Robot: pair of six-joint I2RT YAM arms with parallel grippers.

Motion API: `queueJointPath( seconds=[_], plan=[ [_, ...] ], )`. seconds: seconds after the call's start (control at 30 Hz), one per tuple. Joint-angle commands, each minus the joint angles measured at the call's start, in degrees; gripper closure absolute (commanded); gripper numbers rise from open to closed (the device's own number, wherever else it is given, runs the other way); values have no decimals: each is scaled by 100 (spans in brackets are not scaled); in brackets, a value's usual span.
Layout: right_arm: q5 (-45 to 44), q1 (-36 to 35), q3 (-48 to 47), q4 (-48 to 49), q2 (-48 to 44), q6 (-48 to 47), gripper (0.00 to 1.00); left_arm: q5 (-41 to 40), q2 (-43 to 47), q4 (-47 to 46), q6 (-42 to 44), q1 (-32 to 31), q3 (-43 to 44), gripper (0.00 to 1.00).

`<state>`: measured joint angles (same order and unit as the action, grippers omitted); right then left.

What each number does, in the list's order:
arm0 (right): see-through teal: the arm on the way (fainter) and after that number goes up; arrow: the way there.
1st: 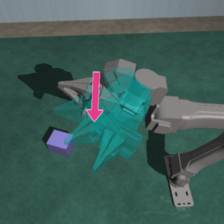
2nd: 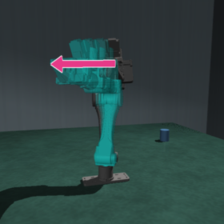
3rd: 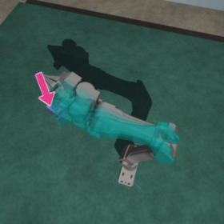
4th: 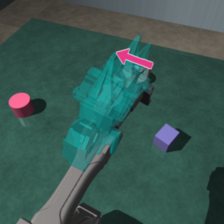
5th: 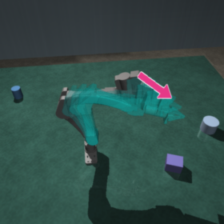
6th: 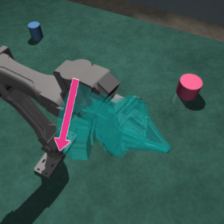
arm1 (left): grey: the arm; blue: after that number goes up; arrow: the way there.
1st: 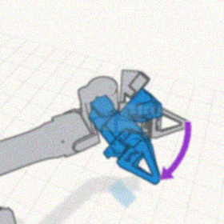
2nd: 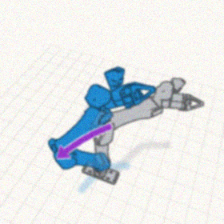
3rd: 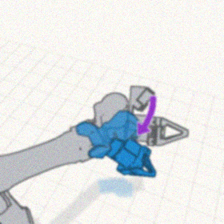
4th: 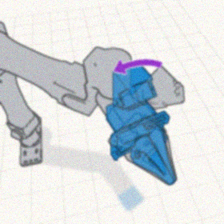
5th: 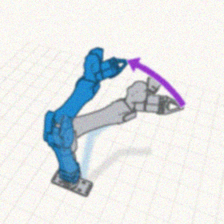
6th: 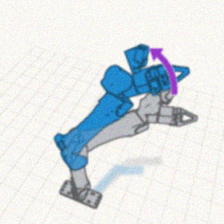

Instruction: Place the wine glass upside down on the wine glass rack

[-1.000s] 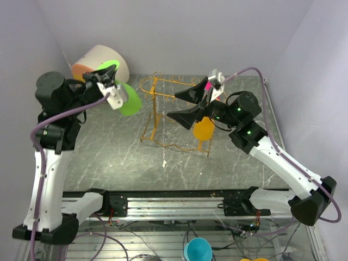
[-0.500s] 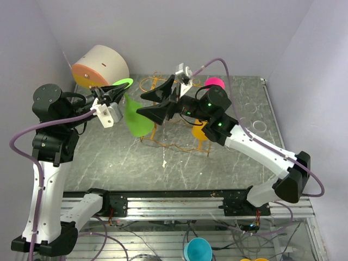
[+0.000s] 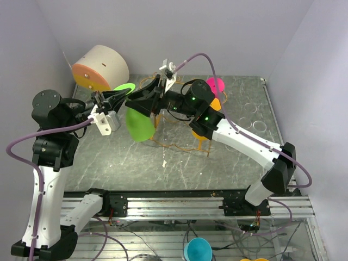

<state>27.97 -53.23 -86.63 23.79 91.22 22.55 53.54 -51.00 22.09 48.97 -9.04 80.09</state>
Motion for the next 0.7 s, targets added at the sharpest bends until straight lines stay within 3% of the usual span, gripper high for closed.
queueJointPath(
  seconds=[0.0, 0.17, 0.47, 0.67],
  plan=[
    [1, -58, -305, -191, 140, -1, 65, 307, 113, -294, 234, 33, -133, 93],
    [0, -78, -293, -289, 184, 3, 73, 262, 120, -288, 427, 29, -152, 93],
    [124, -95, -308, -546, 194, -20, 74, 129, 143, -420, 755, 34, -204, 93],
    [321, -99, -369, -541, 256, 28, 95, 148, 152, -595, 655, 34, -231, 93]
  ],
)
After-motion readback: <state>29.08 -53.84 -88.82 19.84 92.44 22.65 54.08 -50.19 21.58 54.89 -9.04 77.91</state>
